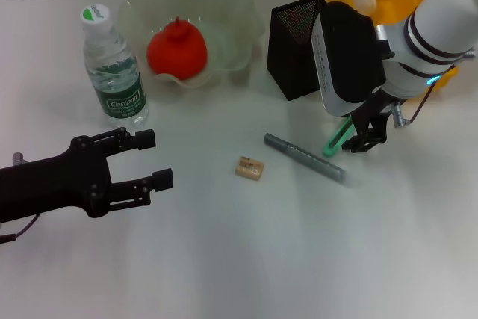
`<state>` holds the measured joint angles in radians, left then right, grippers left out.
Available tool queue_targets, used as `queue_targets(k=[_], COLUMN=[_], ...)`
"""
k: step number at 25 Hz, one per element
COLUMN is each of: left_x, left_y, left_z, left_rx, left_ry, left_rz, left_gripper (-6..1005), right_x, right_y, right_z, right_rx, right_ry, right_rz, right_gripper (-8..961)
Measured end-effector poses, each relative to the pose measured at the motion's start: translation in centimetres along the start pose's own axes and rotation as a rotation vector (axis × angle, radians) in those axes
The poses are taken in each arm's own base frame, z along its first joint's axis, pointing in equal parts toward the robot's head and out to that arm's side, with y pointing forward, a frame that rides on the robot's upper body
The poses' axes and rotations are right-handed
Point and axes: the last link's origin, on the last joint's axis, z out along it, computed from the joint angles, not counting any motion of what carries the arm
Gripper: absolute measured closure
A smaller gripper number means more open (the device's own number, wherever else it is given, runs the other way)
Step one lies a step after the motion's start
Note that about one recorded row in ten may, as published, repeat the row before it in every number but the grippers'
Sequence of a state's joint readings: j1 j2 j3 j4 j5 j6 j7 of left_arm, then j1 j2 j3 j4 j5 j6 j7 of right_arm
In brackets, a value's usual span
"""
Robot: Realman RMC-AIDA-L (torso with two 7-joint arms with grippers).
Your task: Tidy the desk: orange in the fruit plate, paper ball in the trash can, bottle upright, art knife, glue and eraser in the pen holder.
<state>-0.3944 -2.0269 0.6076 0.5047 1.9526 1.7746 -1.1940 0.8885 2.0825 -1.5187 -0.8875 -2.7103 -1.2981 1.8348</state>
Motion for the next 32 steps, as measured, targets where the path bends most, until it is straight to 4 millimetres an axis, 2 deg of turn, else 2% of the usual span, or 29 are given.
queue_targets(k=[13, 17, 28, 32], left_x=[0.0, 0.1, 0.3, 0.4], left_y=[0.0, 0.0, -0.1, -0.1], left_z=[0.0, 0.0, -0.1, -0.1], left_rx=[0.002, 0.001, 0.007, 0.007], left_ry=[0.005, 0.005, 0.013, 0.013], left_rz=[-0.002, -0.01, -0.006, -0.01], left_gripper=[209, 210, 211, 212], right_x=[-0.2, -0.3, -0.3, -0.4], right_y=[0.0, 0.0, -0.1, -0.1], right_z=[1.0, 1.0, 1.1, 1.1], right_rx=[0.017, 0.023, 0.028, 0.027], right_ry=[0.011, 0.009, 0.007, 0.007], right_rz=[-0.031, -0.032, -0.033, -0.033], right_gripper=[471, 470, 582, 593])
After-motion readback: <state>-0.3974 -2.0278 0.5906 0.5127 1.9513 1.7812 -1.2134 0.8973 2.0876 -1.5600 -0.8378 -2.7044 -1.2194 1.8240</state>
